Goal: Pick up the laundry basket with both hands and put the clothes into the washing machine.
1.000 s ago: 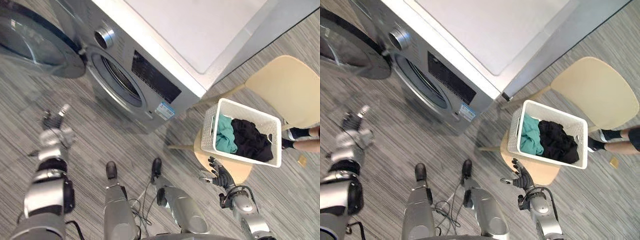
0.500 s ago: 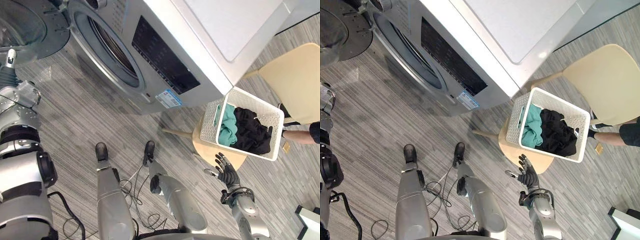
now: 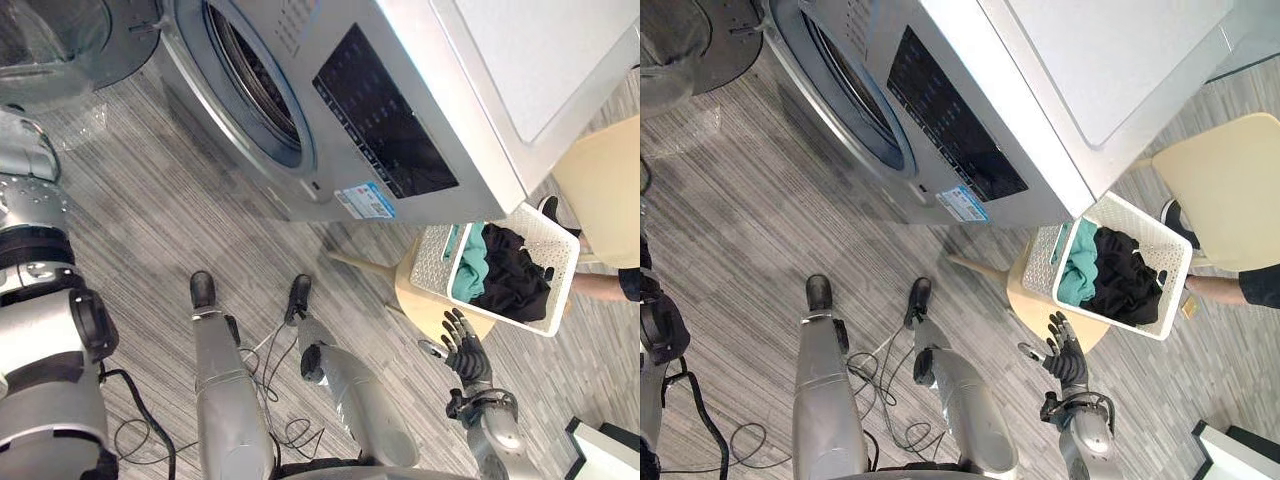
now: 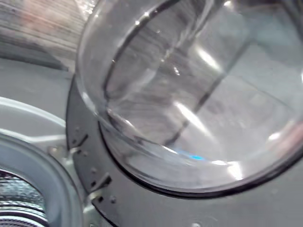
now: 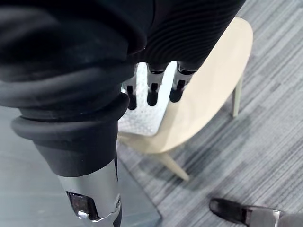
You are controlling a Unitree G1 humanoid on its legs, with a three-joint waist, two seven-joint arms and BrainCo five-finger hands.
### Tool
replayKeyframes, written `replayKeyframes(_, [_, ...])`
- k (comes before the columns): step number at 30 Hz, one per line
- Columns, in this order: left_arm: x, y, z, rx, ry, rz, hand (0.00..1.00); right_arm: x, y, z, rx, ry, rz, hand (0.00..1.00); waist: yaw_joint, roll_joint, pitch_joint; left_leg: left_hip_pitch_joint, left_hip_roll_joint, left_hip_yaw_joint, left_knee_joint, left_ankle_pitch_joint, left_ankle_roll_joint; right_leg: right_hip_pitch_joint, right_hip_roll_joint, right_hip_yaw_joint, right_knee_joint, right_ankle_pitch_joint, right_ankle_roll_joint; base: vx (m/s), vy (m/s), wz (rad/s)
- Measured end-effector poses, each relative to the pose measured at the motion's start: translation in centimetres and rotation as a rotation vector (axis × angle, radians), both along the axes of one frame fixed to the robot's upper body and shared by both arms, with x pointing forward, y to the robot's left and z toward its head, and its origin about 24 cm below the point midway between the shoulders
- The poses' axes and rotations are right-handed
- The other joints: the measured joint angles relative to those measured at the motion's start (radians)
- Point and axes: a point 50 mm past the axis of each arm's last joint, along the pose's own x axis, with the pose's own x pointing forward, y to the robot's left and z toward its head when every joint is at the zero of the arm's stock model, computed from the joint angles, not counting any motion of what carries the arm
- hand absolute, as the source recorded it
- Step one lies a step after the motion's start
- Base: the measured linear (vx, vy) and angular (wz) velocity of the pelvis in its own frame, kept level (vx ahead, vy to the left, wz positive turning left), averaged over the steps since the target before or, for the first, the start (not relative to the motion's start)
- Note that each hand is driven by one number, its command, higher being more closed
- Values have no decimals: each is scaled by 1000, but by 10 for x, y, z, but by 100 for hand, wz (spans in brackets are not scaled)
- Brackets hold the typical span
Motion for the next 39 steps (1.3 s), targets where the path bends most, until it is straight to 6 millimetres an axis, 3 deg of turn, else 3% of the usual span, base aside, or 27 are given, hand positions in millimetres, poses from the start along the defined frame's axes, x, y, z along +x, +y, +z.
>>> replayKeyframes(6, [-1, -2, 5, 9, -35, 4, 0, -1, 0, 0, 0, 1, 1, 0, 23, 3, 2, 19, 16, 25, 10, -7, -2, 1, 1, 5, 32, -18, -18, 39, 3, -4])
replayKeyframes(10, [-2, 1, -30, -36, 28, 10, 0, -1, 0, -2, 1, 8, 3, 0, 27, 17, 12, 71, 18, 38, 2, -10, -3, 19, -4, 11, 85, -51, -22, 23, -8, 1])
replayKeyframes(11, [-4, 1, -47, -44, 62, 13, 0, -1, 0, -2, 0, 8, 3, 0, 29, 18, 13, 91, 17, 47, -5, -10, -3, 23, -8, 17, 101, -63, -20, 34, -5, 0])
replayKeyframes(13, [-11, -3, -112, -69, 223, 3, 0, 2, -1, -10, -2, 44, 2, 0, 29, 22, 16, 171, 2, 70, -41, -8, -5, 55, -25, 28, 146, -99, -21, 49, 3, 7])
replayKeyframes(14, [-14, -6, -131, -79, 272, -4, 0, 2, -2, -14, -4, 63, 0, 0, 30, 23, 16, 196, -3, 77, -54, -7, -6, 67, -33, 29, 158, -109, -26, 77, 11, 18])
replayKeyframes(16, [-30, -19, -195, -114, 450, -33, 0, 3, -4, -32, -6, 147, -7, 0, 30, 27, 16, 285, -39, 93, -115, 11, -11, 105, -59, 33, 198, -147, -24, 119, 5, 27])
replayKeyframes(17, [-46, -31, -238, -127, 581, -65, 0, 3, -9, -44, -7, 211, -26, 0, 31, 45, 7, 332, -60, 98, -158, 21, -10, 123, -77, 32, 221, -169, -23, 126, -9, 28])
replayKeyframes(19, [-63, -44, -276, -151, 705, -98, 0, 2, -15, -56, -6, 270, -54, 0, 29, 70, -6, 367, -76, 102, -192, 42, -9, 142, -93, 27, 223, -178, -15, 108, -2, 24])
replayKeyframes(20, [-88, -66, -320, -173, 860, -162, 0, -2, -27, -68, -16, 348, -100, 0, 29, 116, -37, 412, -97, 108, -239, 56, -5, 169, -107, 27, 215, -181, -11, 104, 17, 19])
replayKeyframes(21, [-100, -75, -336, -179, 921, -189, 0, -4, -31, -73, -21, 377, -113, 0, 28, 133, -51, 432, -107, 108, -261, 65, -4, 181, -114, 27, 212, -184, -8, 144, 35, 22])
replayKeyframes(23, [-155, -115, -389, -128, 1177, -335, 0, -25, -44, -92, -32, 513, -160, 0, 27, 215, -135, 523, -139, 107, -348, 87, 2, 250, -137, 18, 185, -195, 9, 145, 47, 26])
replayKeyframes(24, [-162, -118, -393, -120, 1203, -353, 0, -28, -45, -94, -31, 529, -165, 0, 27, 223, -145, 535, -142, 107, -357, 90, 1, 261, -138, 17, 181, -196, 10, 90, 35, 23])
replayKeyframes(28, [-224, -152, -427, 76, 1496, -587, 0, -68, -49, -120, 28, 725, -255, 0, 25, 277, -248, 648, -168, 92, -435, 105, 6, 375, -154, -11, 133, -206, 26, 76, 39, 25])
replayKeyframes(33, [-271, -170, -444, 78, 1658, -698, 0, -88, -32, -133, 108, 810, -294, 0, 24, 271, -323, 744, -179, 78, -501, 114, 12, 472, -161, -27, 78, -206, 31, 23, 20, 16])
replayKeyframes(34, [-288, -172, -447, 52, 1700, -710, 0, -91, -25, -136, 128, 826, -290, 0, 23, 269, -346, 768, -182, 78, -515, 114, 12, 492, -161, -28, 62, -203, 34, 4, 11, 4])
replayKeyframes(39, [-318, -180, -452, -133, 1731, -650, 0, -92, -14, -139, 160, 851, -282, 0, 21, 286, -357, 832, -191, 67, -501, 111, 13, 589, -162, -32, 22, -192, 43, 29, 16, 9])
